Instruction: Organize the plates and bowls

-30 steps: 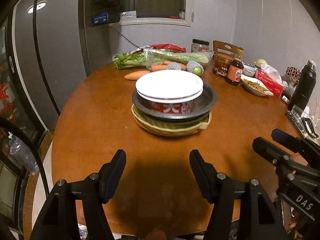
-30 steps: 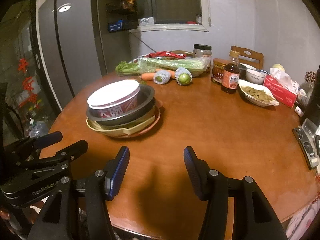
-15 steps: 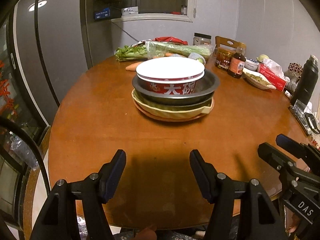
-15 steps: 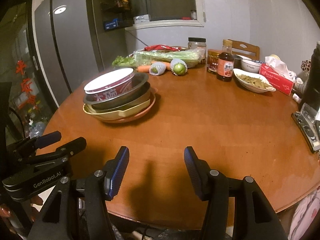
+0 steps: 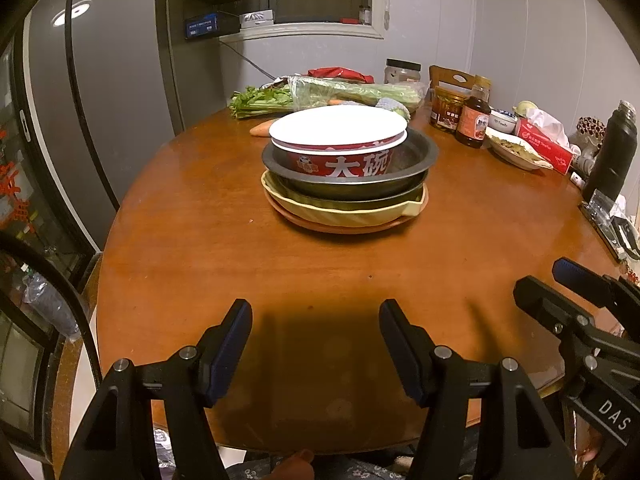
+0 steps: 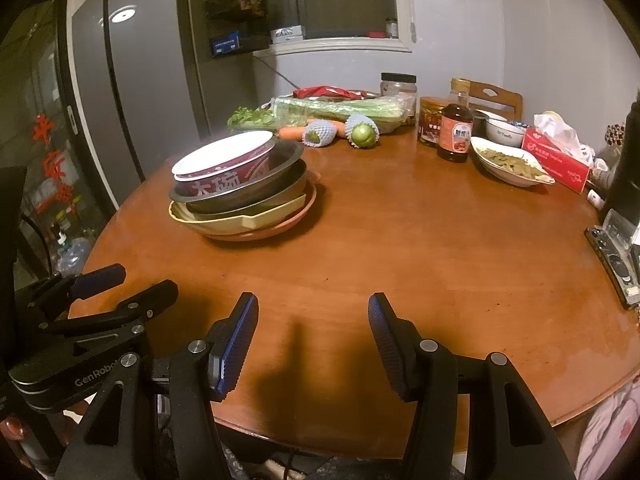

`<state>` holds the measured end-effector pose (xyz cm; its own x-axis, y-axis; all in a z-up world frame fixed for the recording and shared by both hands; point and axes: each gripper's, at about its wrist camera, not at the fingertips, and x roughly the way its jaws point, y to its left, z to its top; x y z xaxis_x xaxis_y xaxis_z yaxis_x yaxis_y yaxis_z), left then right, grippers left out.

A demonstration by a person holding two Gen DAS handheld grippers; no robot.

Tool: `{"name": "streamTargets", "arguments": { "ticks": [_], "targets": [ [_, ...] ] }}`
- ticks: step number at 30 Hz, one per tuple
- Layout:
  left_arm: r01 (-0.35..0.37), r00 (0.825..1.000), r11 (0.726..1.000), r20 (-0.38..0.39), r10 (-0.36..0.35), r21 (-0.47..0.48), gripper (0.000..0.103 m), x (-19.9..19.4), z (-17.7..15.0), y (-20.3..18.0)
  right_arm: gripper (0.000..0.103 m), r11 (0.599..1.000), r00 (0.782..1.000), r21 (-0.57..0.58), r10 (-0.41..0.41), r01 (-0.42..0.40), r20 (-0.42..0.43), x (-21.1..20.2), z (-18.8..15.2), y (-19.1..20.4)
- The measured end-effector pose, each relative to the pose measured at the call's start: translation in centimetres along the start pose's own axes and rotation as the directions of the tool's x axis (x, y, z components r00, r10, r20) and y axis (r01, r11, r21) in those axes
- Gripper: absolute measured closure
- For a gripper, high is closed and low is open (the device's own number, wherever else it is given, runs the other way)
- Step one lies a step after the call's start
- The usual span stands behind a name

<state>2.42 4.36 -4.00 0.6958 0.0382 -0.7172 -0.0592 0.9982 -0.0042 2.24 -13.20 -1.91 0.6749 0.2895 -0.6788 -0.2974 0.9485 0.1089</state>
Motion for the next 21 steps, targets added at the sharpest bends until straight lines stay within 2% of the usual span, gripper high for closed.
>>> {"name": "streamTargets", "arguments": {
  "ticks": [21],
  "targets": [
    [-0.005, 1.0, 1.0, 0.005, 0.005, 0.0, 0.037, -0.09, -0.08, -0.21, 0.044, 1.0, 1.0, 0.014, -0.006, 0.007, -0.003, 0.13, -0.05, -0.39]
  ]
}}
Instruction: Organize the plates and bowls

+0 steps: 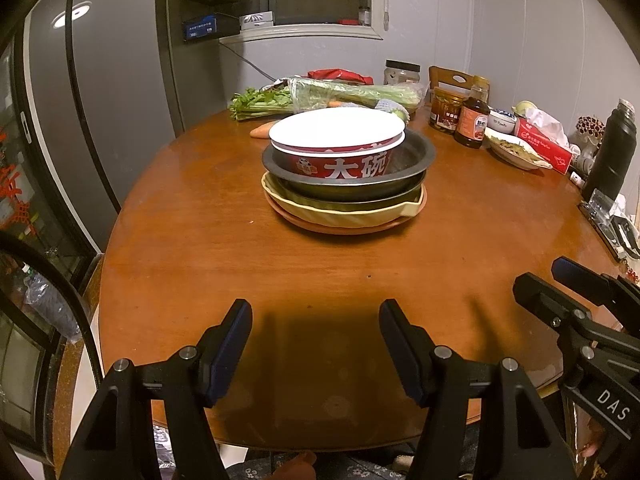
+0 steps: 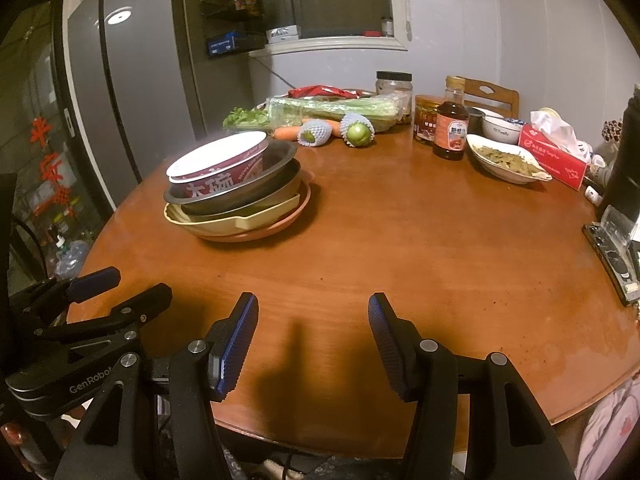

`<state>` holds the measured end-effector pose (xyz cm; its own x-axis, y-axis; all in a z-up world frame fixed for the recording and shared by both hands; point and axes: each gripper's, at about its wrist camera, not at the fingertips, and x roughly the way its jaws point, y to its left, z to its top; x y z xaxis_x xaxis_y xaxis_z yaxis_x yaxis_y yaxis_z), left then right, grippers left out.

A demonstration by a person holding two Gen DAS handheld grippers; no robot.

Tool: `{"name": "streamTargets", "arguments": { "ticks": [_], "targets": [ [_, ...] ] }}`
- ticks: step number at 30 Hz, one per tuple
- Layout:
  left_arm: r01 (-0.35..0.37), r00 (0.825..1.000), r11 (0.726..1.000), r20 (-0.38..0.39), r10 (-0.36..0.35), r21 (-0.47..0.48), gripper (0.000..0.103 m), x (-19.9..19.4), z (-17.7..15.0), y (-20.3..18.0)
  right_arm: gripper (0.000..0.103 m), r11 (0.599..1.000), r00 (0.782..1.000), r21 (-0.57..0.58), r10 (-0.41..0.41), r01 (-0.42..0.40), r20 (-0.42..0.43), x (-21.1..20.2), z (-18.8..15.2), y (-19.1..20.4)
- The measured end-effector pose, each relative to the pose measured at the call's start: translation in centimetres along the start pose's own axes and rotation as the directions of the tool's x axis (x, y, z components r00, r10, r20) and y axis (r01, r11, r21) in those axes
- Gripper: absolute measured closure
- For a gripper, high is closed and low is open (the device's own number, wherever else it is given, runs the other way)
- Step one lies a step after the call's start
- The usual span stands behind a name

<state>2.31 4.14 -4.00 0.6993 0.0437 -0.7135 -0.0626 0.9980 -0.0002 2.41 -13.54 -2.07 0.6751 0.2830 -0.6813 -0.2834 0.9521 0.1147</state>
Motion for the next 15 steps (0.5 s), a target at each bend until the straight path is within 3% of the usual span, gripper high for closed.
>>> {"name": "streamTargets", "arguments": {
  "ticks": [15],
  "targets": [
    [-0.006, 1.0, 1.0, 0.001, 0.006, 0.002, 0.037, -0.27, 0.05, 0.14, 0.044, 1.0, 1.0, 0.002, -0.004, 0.004, 0.003, -0.06, -0.03, -0.03]
  ]
}}
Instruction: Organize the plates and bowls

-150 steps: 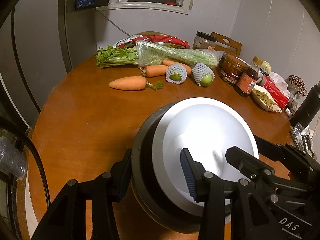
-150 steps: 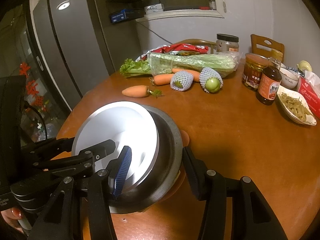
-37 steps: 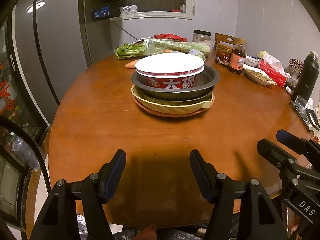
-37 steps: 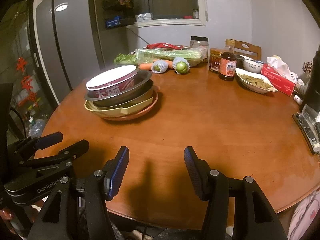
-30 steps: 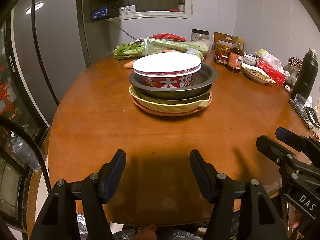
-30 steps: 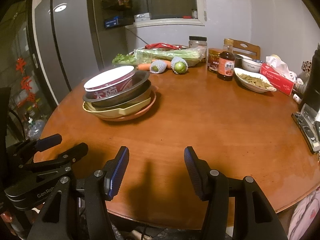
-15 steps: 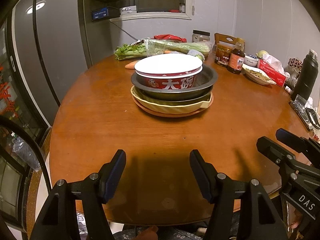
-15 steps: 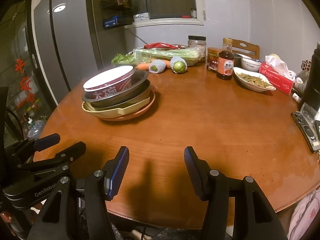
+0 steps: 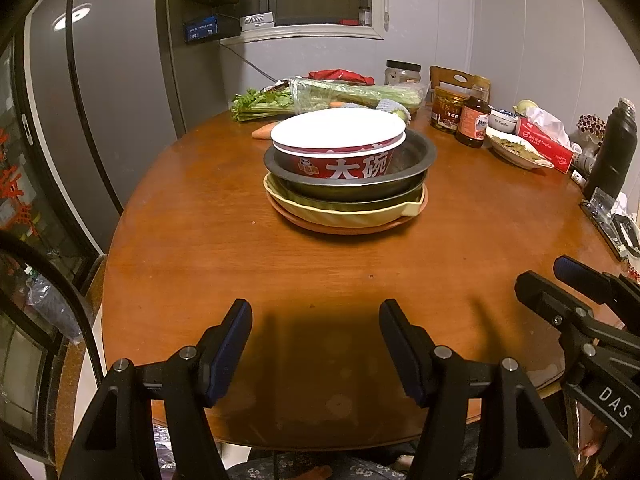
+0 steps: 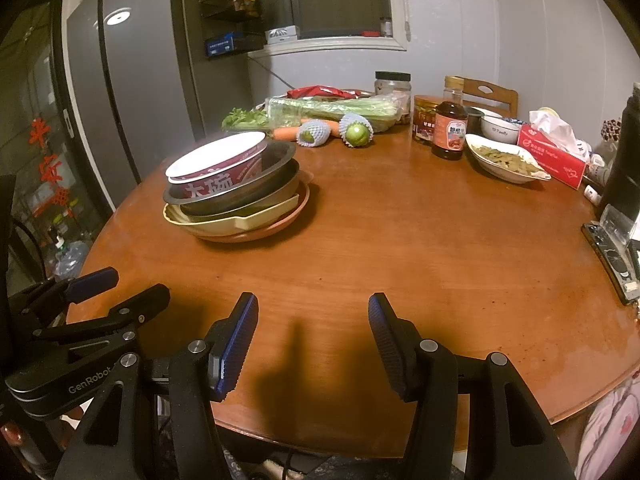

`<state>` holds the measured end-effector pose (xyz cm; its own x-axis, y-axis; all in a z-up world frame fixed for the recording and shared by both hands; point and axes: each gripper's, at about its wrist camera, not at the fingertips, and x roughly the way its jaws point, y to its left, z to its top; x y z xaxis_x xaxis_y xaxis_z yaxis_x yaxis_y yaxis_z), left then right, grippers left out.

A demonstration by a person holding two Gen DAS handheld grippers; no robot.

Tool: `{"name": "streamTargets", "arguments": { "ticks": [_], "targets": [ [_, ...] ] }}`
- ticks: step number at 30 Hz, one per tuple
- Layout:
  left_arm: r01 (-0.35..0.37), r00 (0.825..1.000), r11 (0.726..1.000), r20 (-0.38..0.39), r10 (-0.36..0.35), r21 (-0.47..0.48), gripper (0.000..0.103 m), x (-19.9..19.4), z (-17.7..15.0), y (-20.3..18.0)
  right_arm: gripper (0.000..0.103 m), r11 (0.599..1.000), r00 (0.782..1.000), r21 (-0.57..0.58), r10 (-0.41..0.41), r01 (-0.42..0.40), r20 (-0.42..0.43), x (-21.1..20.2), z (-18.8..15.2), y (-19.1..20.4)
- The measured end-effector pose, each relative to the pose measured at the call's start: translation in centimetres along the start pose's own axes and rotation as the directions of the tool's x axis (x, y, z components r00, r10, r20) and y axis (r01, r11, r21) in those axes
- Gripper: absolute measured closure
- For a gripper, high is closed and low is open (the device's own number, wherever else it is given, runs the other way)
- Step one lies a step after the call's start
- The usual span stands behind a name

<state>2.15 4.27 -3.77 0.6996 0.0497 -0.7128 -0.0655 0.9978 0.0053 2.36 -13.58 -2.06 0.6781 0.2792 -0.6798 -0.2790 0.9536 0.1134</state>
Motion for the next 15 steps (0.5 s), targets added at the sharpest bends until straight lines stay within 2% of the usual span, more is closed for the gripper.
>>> {"name": "streamTargets", "arguments": {
  "ticks": [15],
  "targets": [
    [-0.001, 1.0, 1.0, -0.004, 0.001, -0.003, 0.037, 0.36, 0.56, 0.6, 0.044, 1.0, 1.0, 0.006, 0.003, -0.003, -0.004, 0.26, 0.07, -0.26]
  ]
}}
